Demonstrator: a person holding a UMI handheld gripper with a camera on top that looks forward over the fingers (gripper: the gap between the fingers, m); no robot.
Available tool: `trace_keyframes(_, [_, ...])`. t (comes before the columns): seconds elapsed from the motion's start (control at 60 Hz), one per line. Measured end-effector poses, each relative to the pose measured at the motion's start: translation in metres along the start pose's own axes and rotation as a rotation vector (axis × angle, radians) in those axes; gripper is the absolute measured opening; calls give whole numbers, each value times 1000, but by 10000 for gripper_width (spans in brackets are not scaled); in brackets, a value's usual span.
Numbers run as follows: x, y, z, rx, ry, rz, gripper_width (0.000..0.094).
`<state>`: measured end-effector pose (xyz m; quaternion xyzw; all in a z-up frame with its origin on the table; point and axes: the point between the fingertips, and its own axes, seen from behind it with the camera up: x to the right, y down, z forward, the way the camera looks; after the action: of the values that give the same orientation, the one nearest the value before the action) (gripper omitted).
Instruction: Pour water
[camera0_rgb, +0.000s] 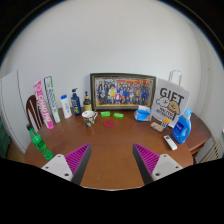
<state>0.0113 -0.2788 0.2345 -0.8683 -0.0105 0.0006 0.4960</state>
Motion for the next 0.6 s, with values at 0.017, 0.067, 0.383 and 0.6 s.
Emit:
trace_keyframes(0.017, [-1,0,0,1,0,1,856])
trace_keyframes(0.067, [-4,1,0,-2,-1,2,856])
trace_keyframes(0.383, [-78,31,0,-38,7,-30,857])
trace_keyframes(0.6, [-181,67,8,-49,-22,-27,853])
